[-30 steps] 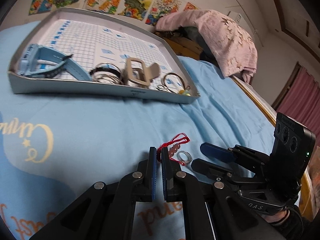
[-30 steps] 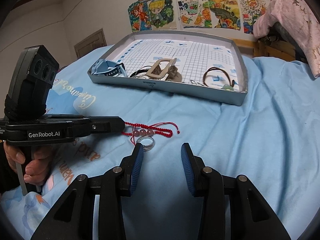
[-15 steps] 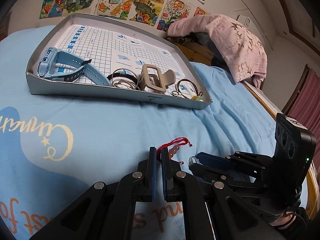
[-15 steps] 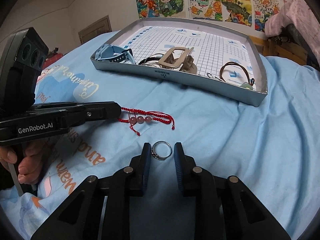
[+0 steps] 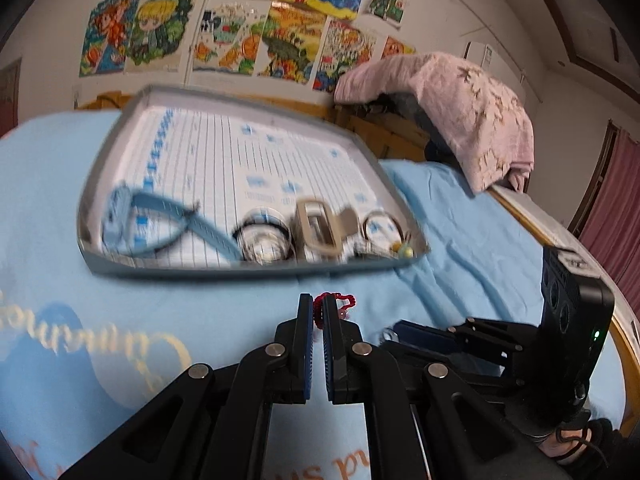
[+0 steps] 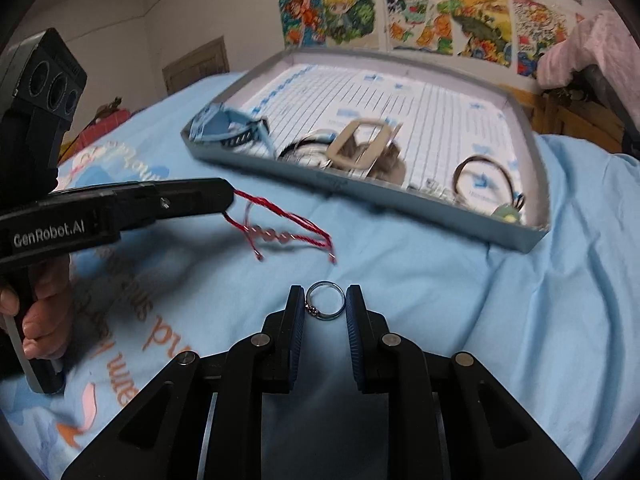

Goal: Organize jewelry
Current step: 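Grasp the small silver ring with the right tool while the left tool holds the bracelet, then drop the red bracelet in the tray with the left tool while the right tool drops the ring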

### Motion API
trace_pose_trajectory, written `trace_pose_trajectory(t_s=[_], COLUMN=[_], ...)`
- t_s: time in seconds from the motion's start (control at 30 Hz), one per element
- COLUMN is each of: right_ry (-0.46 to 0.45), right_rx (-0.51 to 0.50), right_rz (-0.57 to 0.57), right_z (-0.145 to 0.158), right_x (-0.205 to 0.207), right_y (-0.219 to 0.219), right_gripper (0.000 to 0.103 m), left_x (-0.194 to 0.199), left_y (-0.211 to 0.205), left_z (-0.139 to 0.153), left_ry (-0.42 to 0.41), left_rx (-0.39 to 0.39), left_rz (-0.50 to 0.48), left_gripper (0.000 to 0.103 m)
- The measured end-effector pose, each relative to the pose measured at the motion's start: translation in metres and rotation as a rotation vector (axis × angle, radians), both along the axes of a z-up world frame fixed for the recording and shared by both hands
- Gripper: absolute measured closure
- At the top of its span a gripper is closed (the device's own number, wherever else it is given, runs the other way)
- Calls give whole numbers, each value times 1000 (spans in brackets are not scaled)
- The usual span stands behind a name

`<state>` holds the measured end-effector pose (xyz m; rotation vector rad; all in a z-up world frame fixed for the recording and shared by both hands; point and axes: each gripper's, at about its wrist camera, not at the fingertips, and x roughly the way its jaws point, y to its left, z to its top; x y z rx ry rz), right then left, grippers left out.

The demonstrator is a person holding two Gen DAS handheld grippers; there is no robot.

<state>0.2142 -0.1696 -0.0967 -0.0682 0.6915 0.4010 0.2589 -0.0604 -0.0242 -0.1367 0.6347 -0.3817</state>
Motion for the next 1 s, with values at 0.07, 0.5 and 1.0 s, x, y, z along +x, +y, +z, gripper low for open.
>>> trace_pose_trajectory(t_s=[0.07,0.5,1.0], right_ry=[-26,-151,-76], right_rx=[10,46,32], right_rz=[-23,-164,-182], right_z=[5,31,13], right_x=[2,55,86], right_y=[-4,-18,-13], right_gripper=[84,84,84], left_x=[4,46,63], left_y=[3,10,3], left_z=[11,29,-1], left_ry=[-30,-102,-9], left_rx=[-6,-8,62], left_rz=[5,109,117], left_gripper=[98,98,98])
